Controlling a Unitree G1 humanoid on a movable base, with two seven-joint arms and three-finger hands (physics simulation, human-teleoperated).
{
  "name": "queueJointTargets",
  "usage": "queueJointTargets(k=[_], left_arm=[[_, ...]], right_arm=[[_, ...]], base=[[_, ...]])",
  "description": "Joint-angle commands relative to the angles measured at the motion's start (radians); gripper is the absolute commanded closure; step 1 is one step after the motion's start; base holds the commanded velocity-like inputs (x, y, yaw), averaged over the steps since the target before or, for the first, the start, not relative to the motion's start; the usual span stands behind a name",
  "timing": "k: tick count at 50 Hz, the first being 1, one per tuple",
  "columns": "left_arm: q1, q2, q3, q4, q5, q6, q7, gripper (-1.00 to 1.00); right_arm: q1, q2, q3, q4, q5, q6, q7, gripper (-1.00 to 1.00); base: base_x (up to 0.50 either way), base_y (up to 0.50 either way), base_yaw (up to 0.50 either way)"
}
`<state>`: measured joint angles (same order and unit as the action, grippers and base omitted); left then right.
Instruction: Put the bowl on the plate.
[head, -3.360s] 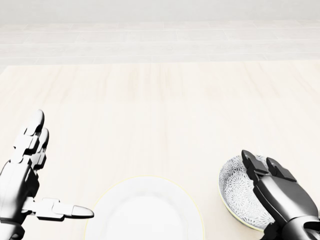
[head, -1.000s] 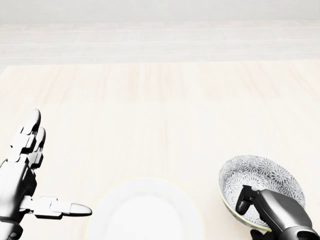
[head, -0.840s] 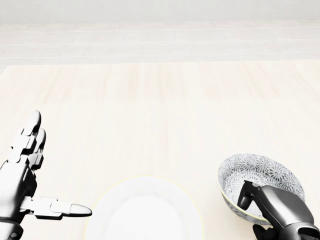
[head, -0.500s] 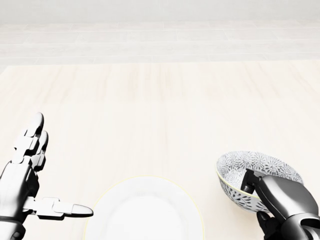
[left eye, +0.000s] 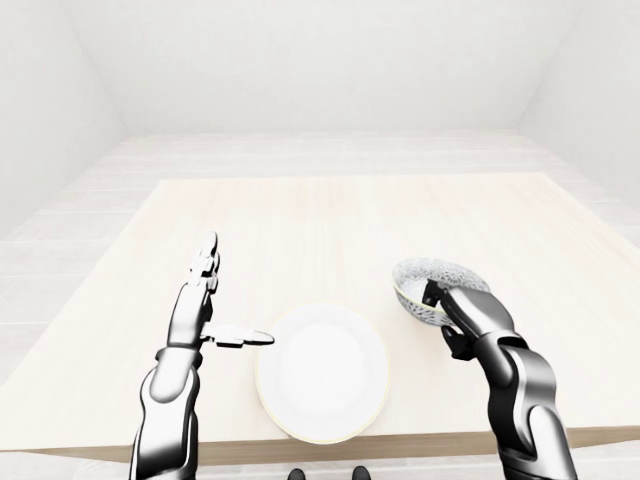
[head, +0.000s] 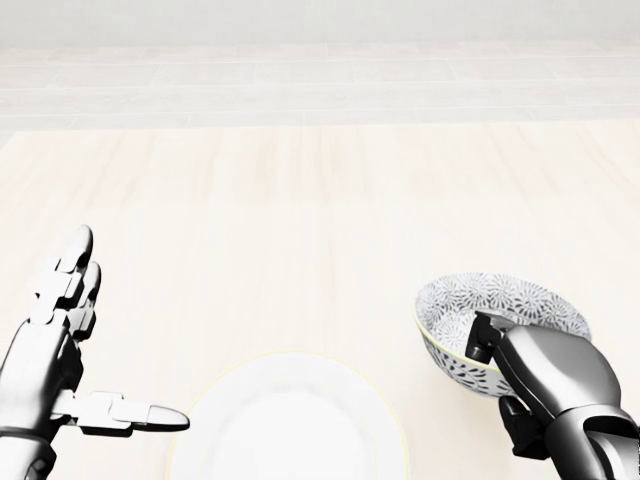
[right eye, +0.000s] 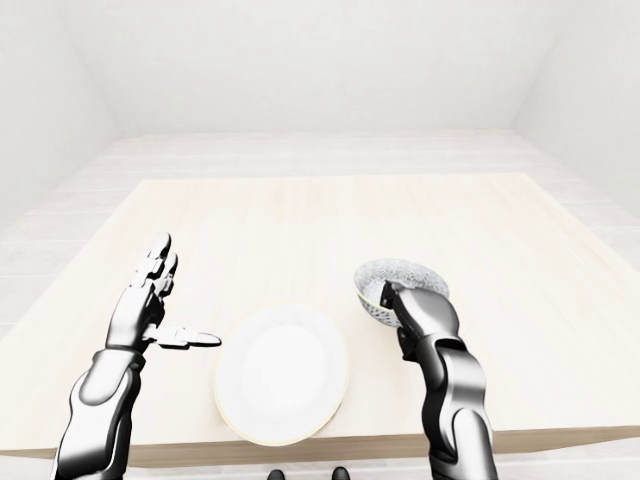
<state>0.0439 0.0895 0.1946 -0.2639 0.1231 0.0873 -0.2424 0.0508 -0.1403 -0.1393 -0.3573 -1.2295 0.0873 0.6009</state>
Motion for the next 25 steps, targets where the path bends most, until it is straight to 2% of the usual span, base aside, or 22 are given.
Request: queueJointTargets(k=[1, 9, 14, 18, 25], left_arm=[[-0.012, 0.006, -0.002, 0.005, -0.001, 0.0, 0.002, -1.0], [-0.028, 0.012, -0.004, 0.022, 0.008, 0.0, 0.007, -1.0], [-0.032, 0.011, -0.007, 0.029, 0.01, 0.0, 0.011, -1.0], [-0.034, 0.014, -0.006, 0.024, 0.01, 0.0, 0.01, -1.0], [-0.032, 0.017, -0.003, 0.031, 0.016, 0.0, 0.012, -1.0]], right_arm=[[-0.026, -0.002, 0.027, -0.023, -0.044, 0.0, -0.047, 0.97], [-0.012, 0.011, 0.053, -0.036, -0.07, 0.0, -0.073, 0.98], [-0.007, 0.016, 0.091, -0.036, -0.105, 0.0, -0.124, 0.98], [-0.014, 0.032, 0.11, -0.061, -0.127, 0.0, -0.115, 0.96], [0.002, 0.07, 0.182, -0.053, -0.156, -0.031, -0.142, 0.94]], base=[[0.0, 0.0, 0.0], [0.0, 0.0, 0.0], [0.0, 0.0, 0.0], [0.0, 0.0, 0.0], [0.0, 0.0, 0.0]])
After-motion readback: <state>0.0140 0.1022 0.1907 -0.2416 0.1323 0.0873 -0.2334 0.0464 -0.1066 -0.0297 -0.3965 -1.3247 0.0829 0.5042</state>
